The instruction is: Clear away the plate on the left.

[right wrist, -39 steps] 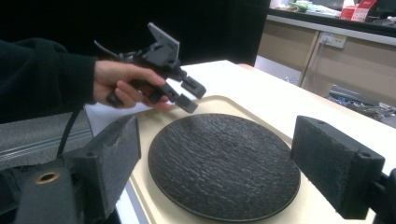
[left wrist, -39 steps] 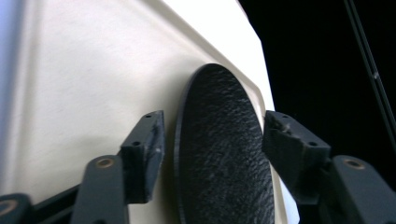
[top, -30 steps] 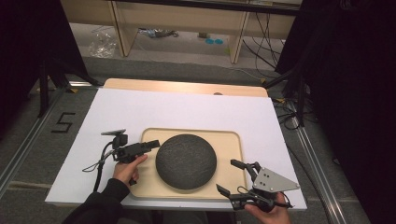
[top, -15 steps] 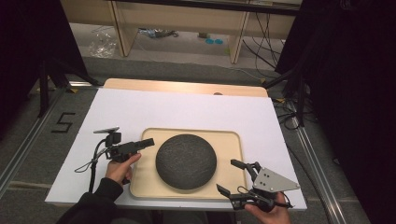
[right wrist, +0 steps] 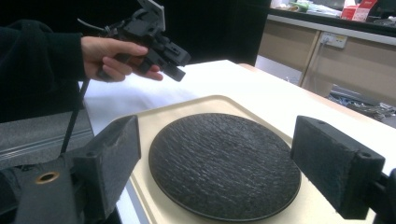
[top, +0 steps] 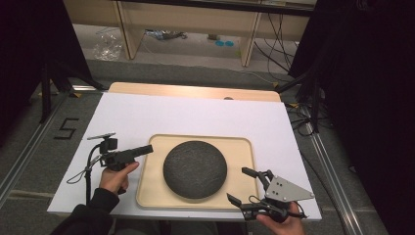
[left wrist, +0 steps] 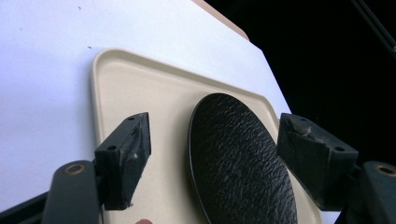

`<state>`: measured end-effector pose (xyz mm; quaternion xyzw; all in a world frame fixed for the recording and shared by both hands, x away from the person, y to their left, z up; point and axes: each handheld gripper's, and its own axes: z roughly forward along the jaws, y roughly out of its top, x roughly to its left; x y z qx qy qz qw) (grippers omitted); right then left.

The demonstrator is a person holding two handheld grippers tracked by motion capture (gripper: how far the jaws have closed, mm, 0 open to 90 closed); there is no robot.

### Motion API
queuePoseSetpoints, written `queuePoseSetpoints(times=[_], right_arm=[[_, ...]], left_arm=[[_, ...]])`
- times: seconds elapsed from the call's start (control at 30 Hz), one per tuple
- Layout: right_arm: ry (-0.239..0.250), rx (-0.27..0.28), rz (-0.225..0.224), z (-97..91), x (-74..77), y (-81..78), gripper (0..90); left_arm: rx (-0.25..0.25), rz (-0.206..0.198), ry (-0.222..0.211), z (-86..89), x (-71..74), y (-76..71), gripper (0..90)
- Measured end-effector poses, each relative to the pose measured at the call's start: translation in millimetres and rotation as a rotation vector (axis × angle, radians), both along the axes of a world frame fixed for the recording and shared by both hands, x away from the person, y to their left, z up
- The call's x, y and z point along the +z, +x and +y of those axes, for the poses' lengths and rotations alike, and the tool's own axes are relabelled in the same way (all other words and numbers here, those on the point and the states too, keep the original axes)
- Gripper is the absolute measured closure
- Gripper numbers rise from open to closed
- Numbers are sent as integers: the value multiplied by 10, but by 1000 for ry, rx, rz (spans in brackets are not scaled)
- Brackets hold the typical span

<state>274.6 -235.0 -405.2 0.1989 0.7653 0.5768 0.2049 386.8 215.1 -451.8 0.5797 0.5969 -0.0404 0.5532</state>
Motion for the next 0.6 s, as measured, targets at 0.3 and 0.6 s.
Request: queuePoseSetpoints(times=[0.3,0.6], right_arm=[[3,5,0,6,-3,2,171],[-2,5,4,5,1,2,170]], left_arm=[[11,-33,26,163,65,-100,256],[14,-41,29,242,95,-160,253]])
